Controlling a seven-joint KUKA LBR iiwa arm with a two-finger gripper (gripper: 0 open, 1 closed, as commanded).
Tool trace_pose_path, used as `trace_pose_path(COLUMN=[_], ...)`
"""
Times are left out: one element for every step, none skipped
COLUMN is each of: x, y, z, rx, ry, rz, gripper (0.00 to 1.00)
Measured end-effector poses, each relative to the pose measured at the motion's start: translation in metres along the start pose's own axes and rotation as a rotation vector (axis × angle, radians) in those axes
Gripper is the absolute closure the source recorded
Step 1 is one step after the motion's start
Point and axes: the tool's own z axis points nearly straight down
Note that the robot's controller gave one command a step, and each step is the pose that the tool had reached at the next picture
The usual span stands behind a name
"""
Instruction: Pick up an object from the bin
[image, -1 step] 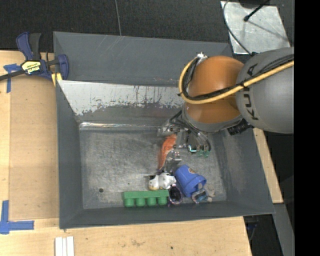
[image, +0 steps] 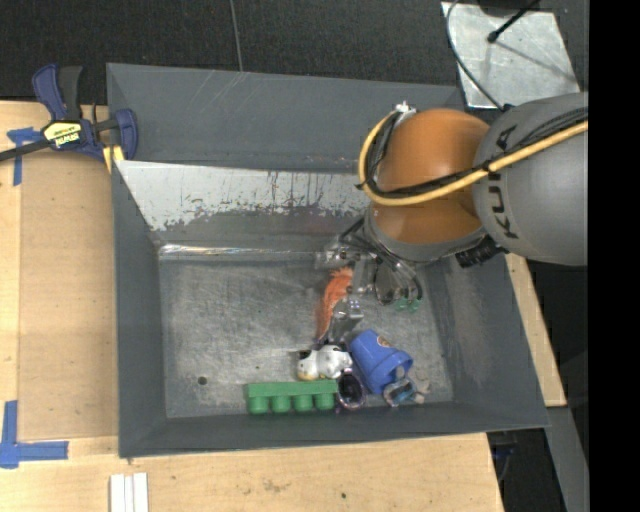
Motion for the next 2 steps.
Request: trace_pose_path(x=[0.0219,0.0194], y=[-0.0361,-0.0411], z=[0.0585,0.0674], rx=[-0.002,-0.005], ry=[-0.013,-0.031], rz=[0.028,-0.013], gripper=[0.0,0.0])
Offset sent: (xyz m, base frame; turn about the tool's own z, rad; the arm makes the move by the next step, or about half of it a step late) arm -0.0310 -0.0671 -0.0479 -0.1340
